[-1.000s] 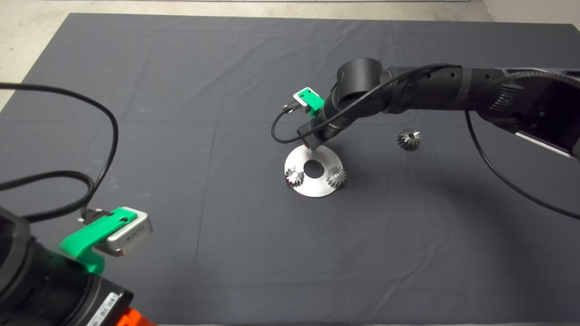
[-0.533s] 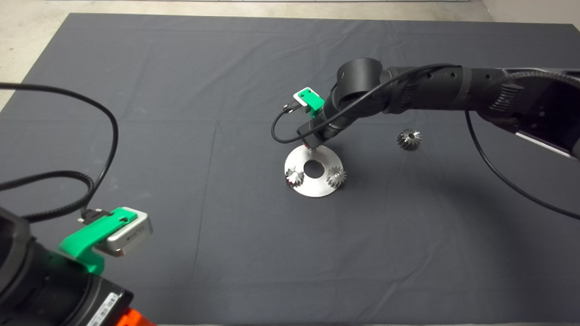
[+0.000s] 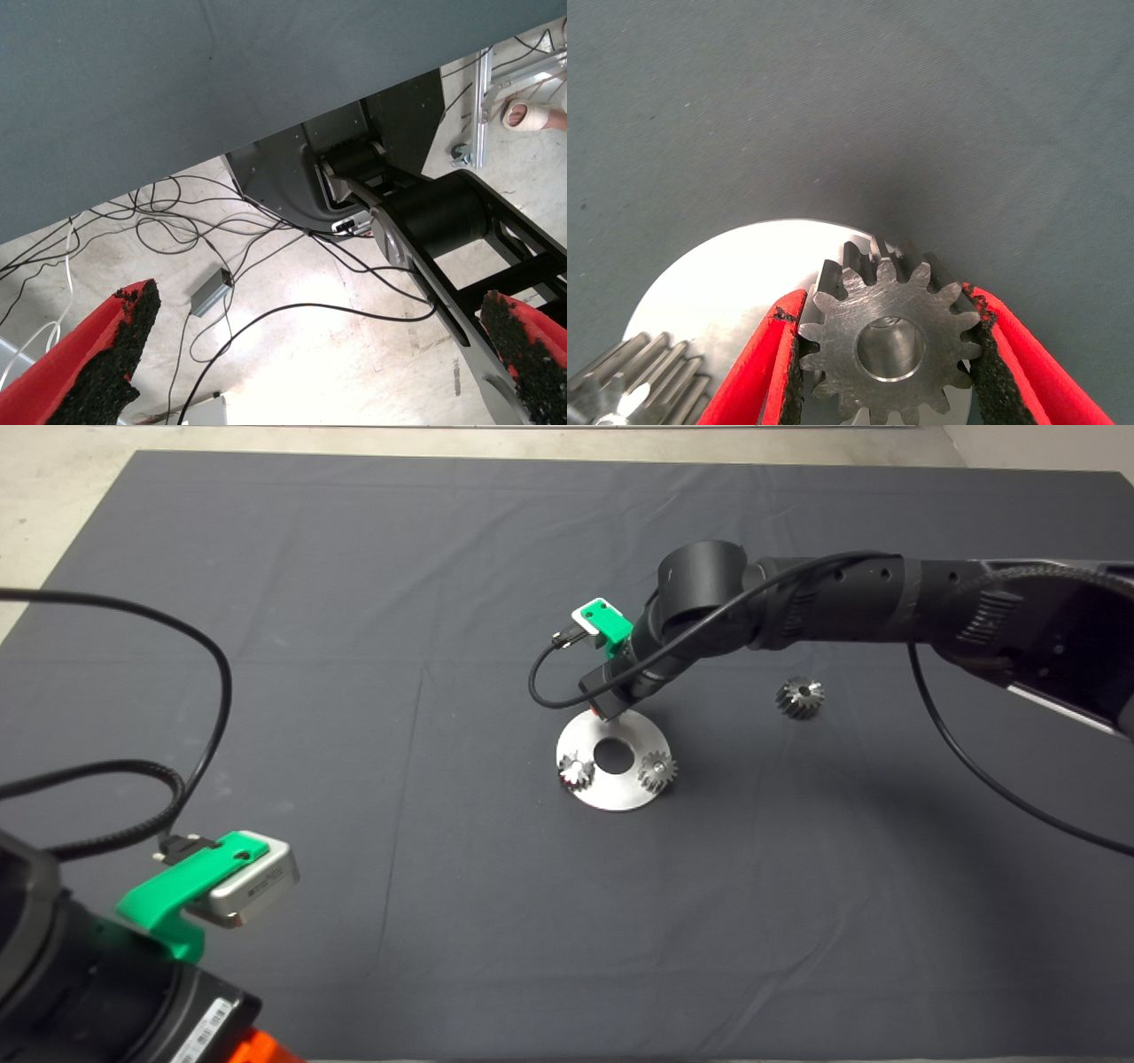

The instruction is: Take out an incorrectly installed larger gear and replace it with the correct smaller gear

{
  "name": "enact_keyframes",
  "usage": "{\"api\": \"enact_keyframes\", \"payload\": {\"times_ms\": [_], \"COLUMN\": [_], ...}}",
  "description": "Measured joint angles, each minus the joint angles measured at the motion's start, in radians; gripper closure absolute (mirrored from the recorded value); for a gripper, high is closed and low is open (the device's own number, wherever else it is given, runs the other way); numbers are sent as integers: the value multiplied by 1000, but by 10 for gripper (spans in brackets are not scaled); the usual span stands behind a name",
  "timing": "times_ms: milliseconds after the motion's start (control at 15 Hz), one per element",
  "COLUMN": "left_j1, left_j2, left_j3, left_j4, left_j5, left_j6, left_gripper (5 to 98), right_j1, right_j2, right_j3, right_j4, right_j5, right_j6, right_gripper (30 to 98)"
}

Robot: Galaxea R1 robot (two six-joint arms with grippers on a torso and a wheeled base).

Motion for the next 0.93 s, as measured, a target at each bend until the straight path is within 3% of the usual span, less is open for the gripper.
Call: {"api": "enact_keyframes", "payload": {"times_ms": [933], "left_j1": [0], "left_j2": [0], "left_j3": [0], "left_j4": [0], "left_j5": [0], "left_j6": [0], "left_gripper": [107], "right_j1": [0], "right_j2": [-5], "right_j3": [1], "right_j4": [0], "right_j5": [4], "right_j6": [0], "right_gripper": [872]}}
